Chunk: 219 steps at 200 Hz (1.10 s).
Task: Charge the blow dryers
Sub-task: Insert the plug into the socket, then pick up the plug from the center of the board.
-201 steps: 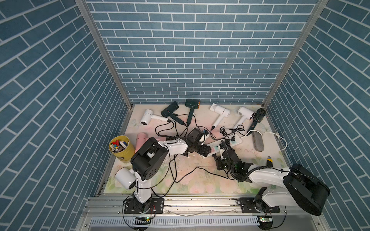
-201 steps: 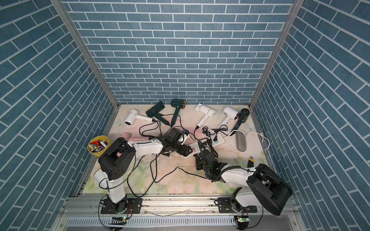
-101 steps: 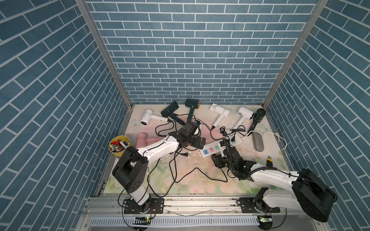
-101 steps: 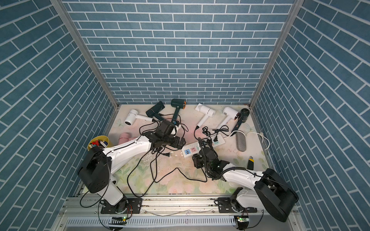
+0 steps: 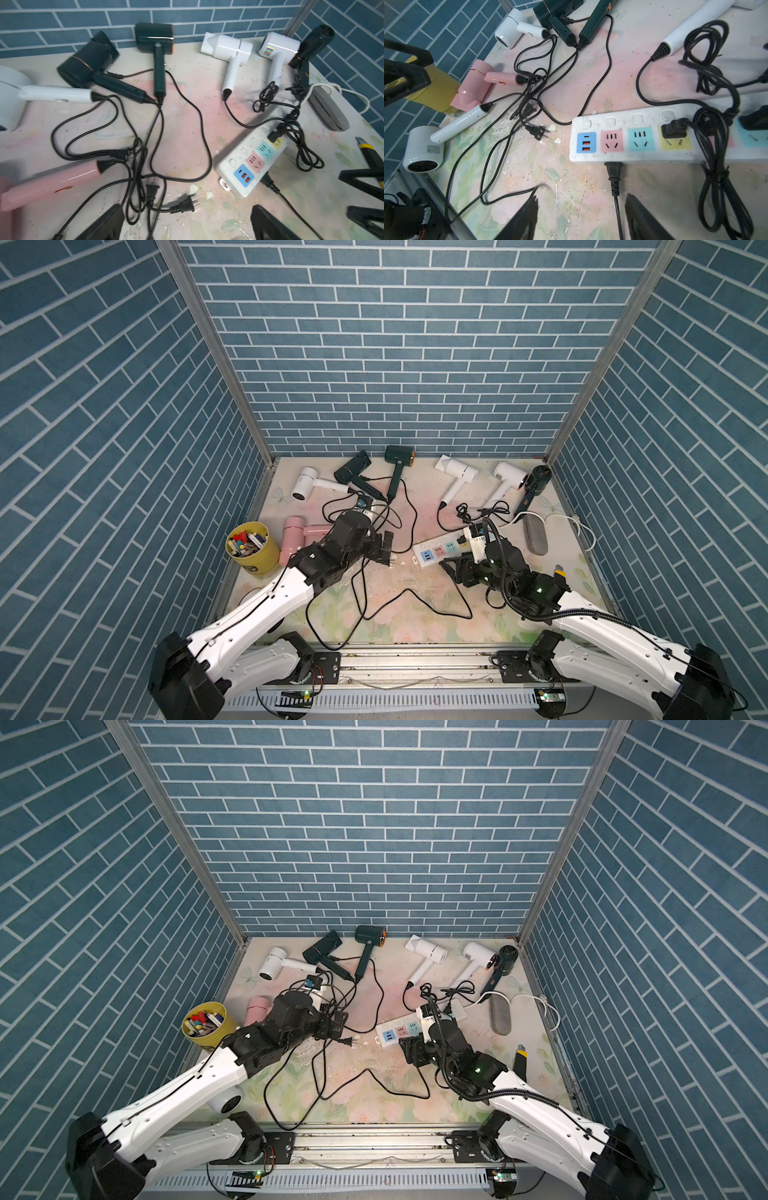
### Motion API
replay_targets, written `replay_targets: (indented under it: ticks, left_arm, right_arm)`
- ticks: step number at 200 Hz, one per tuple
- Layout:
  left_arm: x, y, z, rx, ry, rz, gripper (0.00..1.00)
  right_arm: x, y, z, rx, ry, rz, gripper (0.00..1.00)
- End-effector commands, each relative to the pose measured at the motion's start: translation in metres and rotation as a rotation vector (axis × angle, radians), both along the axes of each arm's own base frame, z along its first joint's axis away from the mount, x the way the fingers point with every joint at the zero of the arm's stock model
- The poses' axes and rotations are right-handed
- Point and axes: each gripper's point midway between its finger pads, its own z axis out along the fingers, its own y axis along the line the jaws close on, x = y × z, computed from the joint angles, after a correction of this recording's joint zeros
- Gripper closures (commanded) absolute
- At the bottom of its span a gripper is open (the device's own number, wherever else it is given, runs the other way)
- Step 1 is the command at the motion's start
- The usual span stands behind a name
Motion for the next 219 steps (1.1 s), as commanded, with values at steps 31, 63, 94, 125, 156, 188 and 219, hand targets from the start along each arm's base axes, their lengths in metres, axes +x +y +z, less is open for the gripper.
replay_targets:
  ticks: [31, 63, 94, 125, 156, 188, 219]
  left_arm:
    - [0.002, 0.053, -0.008, -0.024, -0.094, 0.215, 0.01]
    - [0.007, 0.068, -0.025, -0.095, -0.025, 0.269, 0.0]
    - [0.01, 0.077, -0.037, -0.183, 0.037, 0.301, 0.0]
    - [0.009, 0.09, -0.041, -0.251, 0.052, 0.35, 0.0]
    - [0.007, 0.106, -0.045, -0.294, 0.055, 0.413, 0.0]
    - [0.008, 0.124, -0.056, -0.347, 0.09, 0.486, 0.0]
    - [0.011, 0.13, -0.066, -0.374, 0.119, 0.508, 0.01]
  right_arm:
    - [-0.01, 0.042, -0.001, -0.05, 0.073, 0.142, 0.32]
    - [-0.008, 0.085, -0.011, -0.127, 0.106, 0.263, 0.34]
    - [-0.003, 0.129, -0.027, -0.218, 0.129, 0.38, 0.38]
    - [0.006, 0.163, -0.043, -0.288, 0.14, 0.46, 0.43]
    - [0.016, 0.186, -0.065, -0.323, 0.17, 0.509, 0.46]
    - [0.018, 0.204, -0.085, -0.331, 0.205, 0.561, 0.47]
    - [0.023, 0.213, -0.101, -0.364, 0.225, 0.579, 0.47]
